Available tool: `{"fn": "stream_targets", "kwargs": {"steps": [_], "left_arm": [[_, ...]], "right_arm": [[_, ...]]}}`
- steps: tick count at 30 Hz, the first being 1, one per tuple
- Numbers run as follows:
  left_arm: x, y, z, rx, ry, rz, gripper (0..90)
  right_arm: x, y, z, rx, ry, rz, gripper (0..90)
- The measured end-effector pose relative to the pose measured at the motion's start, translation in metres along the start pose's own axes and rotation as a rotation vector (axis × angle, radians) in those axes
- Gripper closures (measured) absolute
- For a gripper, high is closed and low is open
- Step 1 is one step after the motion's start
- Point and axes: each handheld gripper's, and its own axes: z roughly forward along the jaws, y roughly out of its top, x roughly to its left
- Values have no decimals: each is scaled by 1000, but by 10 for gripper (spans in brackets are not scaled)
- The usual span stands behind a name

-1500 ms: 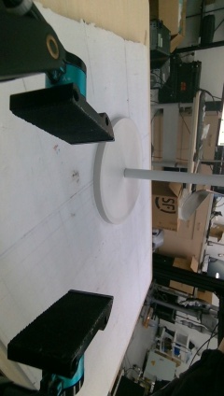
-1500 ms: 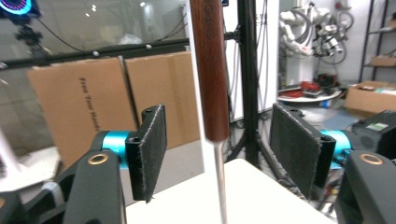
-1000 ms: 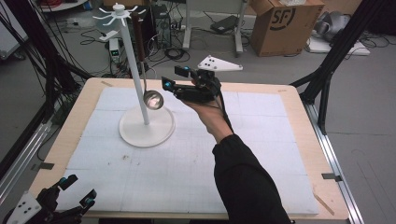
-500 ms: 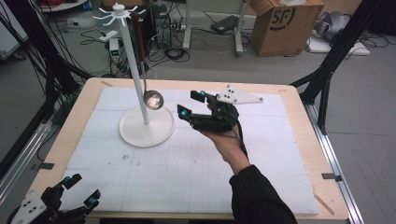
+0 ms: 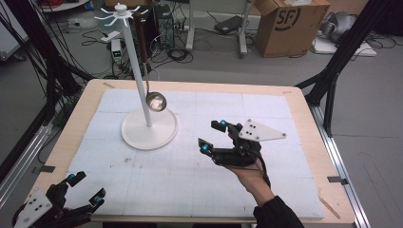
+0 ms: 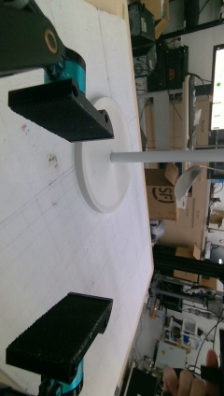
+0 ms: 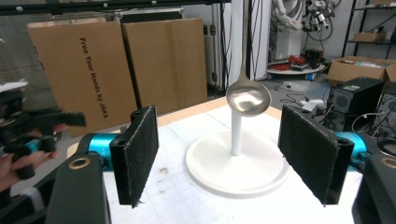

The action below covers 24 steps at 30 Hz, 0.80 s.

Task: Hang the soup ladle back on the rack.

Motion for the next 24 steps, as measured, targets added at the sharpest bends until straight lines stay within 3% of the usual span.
{"fn": "stream_targets", "kwargs": {"steps": [16, 24], "left_arm": [[-1, 3, 34, 7, -34, 13, 163], [-1, 4, 52, 9, -57, 0, 162]], "right_arm": [[4, -36, -43, 7, -72, -3, 264], [6, -60, -57, 13, -119, 14, 253]]}}
